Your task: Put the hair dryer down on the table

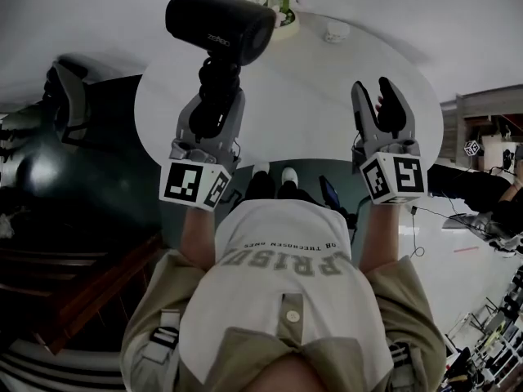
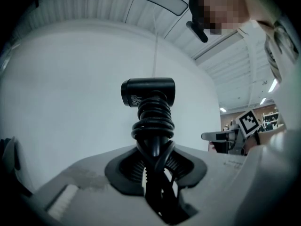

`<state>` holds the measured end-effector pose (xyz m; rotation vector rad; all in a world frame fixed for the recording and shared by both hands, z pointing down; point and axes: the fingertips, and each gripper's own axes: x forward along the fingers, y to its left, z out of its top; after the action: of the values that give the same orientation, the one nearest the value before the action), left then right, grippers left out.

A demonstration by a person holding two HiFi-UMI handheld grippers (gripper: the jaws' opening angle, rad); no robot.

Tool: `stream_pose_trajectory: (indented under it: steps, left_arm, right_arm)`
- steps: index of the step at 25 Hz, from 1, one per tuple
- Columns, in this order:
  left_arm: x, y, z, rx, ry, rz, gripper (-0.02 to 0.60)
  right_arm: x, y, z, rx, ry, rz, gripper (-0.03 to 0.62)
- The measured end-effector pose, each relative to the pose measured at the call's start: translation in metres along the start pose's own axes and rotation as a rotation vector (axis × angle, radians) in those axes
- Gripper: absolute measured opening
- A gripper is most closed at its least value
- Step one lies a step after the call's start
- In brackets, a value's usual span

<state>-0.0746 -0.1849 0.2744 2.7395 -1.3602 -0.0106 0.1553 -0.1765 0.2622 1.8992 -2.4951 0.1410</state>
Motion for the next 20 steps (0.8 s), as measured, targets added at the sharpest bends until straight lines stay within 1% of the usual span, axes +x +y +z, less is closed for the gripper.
stream_pose_trajectory:
  steps: [2,4,7,13,17,20]
  left_arm:
    - [0.003,0.001,-0.007,-0.002,0.014,-0.015,0.13]
    - [0.004,0.002,-0.013,-0.005,0.027,-0.027,0.13]
    - [0.006,0.001,-0.024,-0.009,0.05,-0.046,0.13]
    - [0.013,-0.001,-0.047,0.016,0.106,-0.092,0.13]
    - [0.016,-0.003,-0.059,0.004,0.137,-0.101,0.13]
    - [0.02,-0.006,-0.066,-0.005,0.151,-0.117,0.13]
  right_arm:
    - [0.005,0.007,-0.005,-0.016,0.027,0.026,0.216]
    - [0.01,0.016,-0.012,-0.055,0.071,0.06,0.268]
    - [0.017,0.028,-0.022,-0.083,0.116,0.103,0.301]
    - [0.03,0.041,-0.034,-0.059,0.144,0.151,0.31]
    - [0.037,0.049,-0.041,-0.041,0.162,0.19,0.313]
    - [0.042,0.057,-0.047,-0.045,0.184,0.24,0.331]
